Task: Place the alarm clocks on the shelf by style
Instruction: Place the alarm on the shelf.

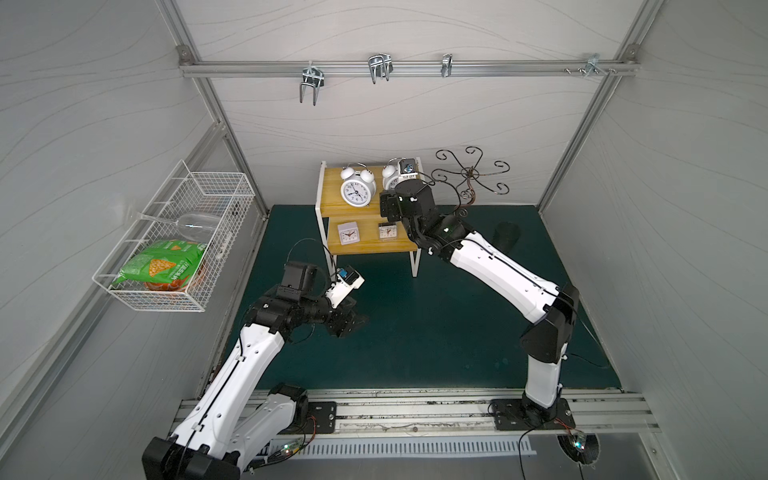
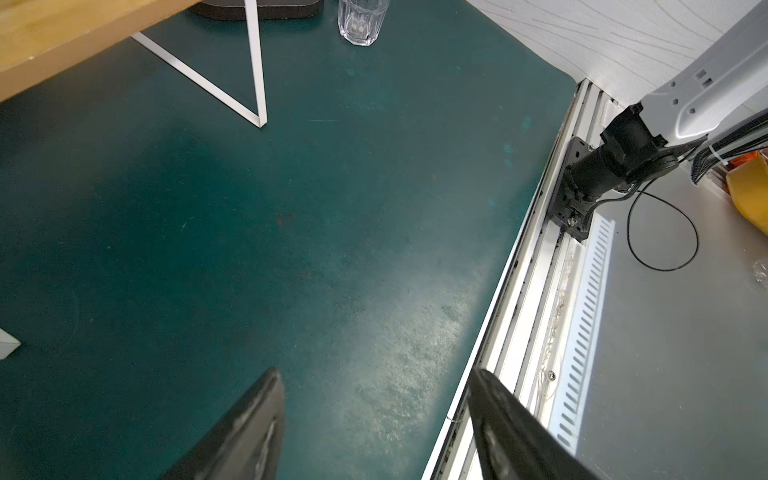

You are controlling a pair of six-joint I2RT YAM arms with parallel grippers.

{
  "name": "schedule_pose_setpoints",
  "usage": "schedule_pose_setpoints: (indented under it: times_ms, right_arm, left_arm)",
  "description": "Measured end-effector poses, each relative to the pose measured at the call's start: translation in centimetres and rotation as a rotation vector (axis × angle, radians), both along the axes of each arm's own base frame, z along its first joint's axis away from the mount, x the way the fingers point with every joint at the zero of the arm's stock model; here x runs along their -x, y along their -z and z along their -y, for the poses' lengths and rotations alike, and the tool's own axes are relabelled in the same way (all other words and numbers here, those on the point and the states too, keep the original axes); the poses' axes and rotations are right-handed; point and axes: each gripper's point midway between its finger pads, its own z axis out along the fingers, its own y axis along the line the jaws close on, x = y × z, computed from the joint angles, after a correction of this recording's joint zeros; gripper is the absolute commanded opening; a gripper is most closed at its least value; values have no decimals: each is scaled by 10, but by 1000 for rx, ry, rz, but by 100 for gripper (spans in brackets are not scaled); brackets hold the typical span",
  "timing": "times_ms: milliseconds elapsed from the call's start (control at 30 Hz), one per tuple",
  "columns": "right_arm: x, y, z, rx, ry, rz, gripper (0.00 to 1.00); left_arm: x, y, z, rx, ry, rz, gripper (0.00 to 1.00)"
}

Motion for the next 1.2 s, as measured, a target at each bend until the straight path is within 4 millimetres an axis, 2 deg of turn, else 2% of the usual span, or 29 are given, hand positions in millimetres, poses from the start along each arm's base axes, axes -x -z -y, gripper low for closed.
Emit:
schedule_pose_setpoints:
  times_ms: [267,700,933,1200]
  right_arm:
    - [0,0,1,3,10,2,84]
    - [1,-2,1,2,11,6,97]
    - [1,-10,2,-11,13,17,99]
    - [2,-9,3,-3,12,11,99]
  left_arm:
    - [0,0,0,0,0,0,73]
    - [0,0,0,0,0,1,73]
    - [0,0,0,0,0,0,73]
    - [0,0,0,0,0,1,73]
